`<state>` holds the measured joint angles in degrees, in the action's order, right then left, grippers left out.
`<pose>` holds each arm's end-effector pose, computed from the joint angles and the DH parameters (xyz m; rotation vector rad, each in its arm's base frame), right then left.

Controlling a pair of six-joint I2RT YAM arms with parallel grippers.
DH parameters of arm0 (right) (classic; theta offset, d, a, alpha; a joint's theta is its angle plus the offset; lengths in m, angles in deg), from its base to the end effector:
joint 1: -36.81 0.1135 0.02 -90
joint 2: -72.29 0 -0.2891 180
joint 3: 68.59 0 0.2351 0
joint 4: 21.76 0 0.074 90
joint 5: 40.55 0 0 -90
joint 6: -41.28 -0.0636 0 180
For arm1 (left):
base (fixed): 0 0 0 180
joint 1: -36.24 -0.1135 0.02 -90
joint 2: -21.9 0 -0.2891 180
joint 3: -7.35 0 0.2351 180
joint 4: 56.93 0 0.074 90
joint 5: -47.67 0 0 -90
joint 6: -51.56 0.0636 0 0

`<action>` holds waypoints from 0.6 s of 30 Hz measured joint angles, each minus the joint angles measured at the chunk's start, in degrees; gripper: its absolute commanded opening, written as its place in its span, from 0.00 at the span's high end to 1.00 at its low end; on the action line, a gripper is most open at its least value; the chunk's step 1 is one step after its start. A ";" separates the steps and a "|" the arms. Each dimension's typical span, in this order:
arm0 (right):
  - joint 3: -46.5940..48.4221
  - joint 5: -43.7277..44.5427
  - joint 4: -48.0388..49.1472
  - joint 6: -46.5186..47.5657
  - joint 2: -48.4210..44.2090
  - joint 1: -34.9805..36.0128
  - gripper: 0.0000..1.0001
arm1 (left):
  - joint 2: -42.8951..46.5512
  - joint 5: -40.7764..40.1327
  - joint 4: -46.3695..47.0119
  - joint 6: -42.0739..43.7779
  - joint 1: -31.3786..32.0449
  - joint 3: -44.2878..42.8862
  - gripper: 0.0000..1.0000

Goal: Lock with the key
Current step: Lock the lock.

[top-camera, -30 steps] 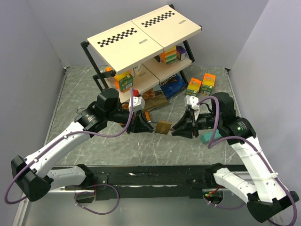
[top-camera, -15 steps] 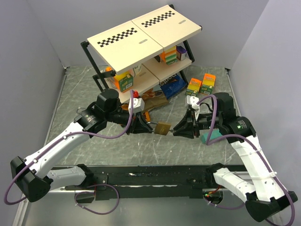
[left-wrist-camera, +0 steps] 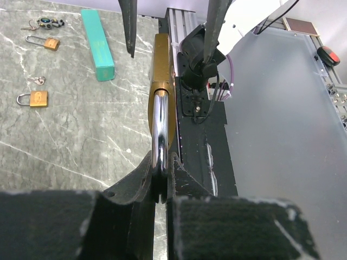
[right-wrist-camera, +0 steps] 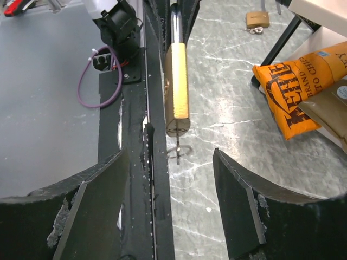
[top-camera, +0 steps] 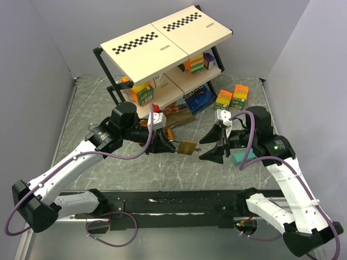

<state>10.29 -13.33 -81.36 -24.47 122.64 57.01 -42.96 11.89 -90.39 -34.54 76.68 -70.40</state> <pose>0.1028 0.0981 0.3952 -1.2898 1.4710 1.0909 0.1419 -0.1888 0.3886 1.3288 1.4915 -1.3241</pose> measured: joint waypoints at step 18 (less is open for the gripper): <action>-0.55 -1.55 0.02 2.12 3.17 0.02 1.00 | 0.02 -0.31 0.37 0.15 -0.15 0.52 0.99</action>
<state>9.74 -14.89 -81.34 -22.35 125.81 57.04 -42.94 11.58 -90.02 -34.39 76.53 -69.87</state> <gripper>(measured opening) 0.029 0.125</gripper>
